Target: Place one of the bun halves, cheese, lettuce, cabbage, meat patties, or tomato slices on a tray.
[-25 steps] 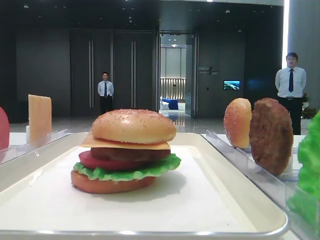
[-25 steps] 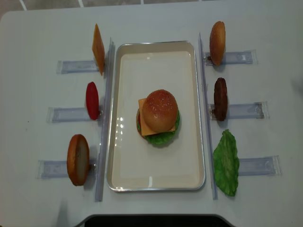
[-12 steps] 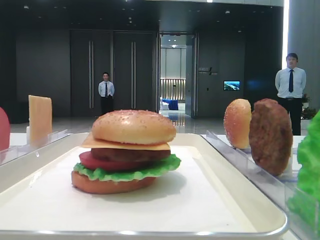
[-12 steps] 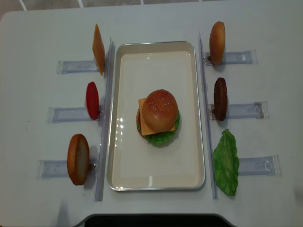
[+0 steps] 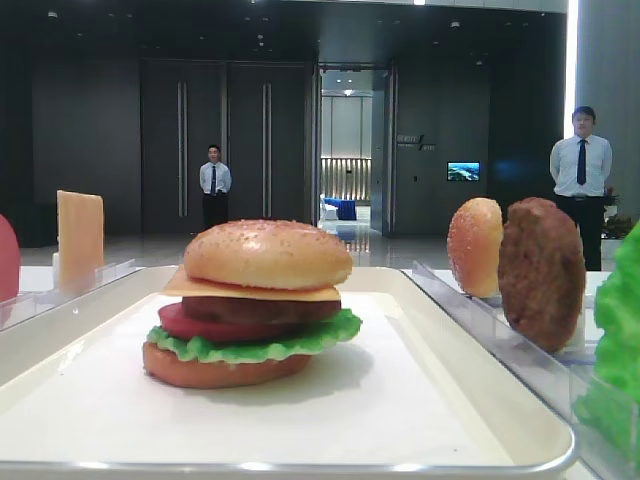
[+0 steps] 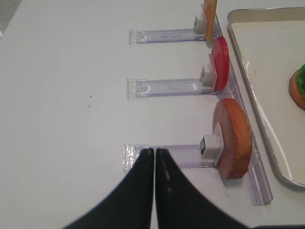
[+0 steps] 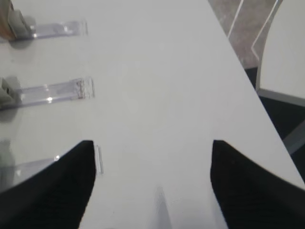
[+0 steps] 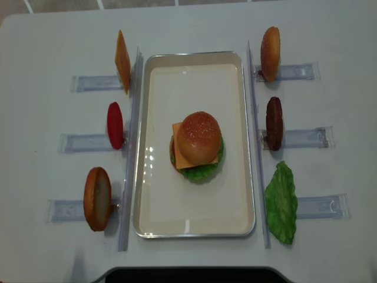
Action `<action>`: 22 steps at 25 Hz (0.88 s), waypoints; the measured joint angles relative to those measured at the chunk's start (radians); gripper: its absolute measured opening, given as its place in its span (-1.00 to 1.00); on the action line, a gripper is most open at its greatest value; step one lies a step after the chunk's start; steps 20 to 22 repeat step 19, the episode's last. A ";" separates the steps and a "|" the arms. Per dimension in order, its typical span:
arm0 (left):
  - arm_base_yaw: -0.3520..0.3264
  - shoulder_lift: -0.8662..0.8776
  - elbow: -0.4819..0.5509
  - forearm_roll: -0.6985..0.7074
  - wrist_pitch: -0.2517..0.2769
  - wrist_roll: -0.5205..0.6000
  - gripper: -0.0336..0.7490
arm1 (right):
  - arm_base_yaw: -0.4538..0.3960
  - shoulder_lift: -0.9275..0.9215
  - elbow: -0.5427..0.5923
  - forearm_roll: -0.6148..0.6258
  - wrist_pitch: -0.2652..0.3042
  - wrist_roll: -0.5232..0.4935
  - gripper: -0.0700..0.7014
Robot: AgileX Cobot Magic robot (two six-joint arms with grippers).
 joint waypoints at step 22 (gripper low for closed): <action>0.000 0.000 0.000 0.000 0.000 0.000 -0.92 | 0.000 -0.106 0.007 0.000 0.001 0.002 0.44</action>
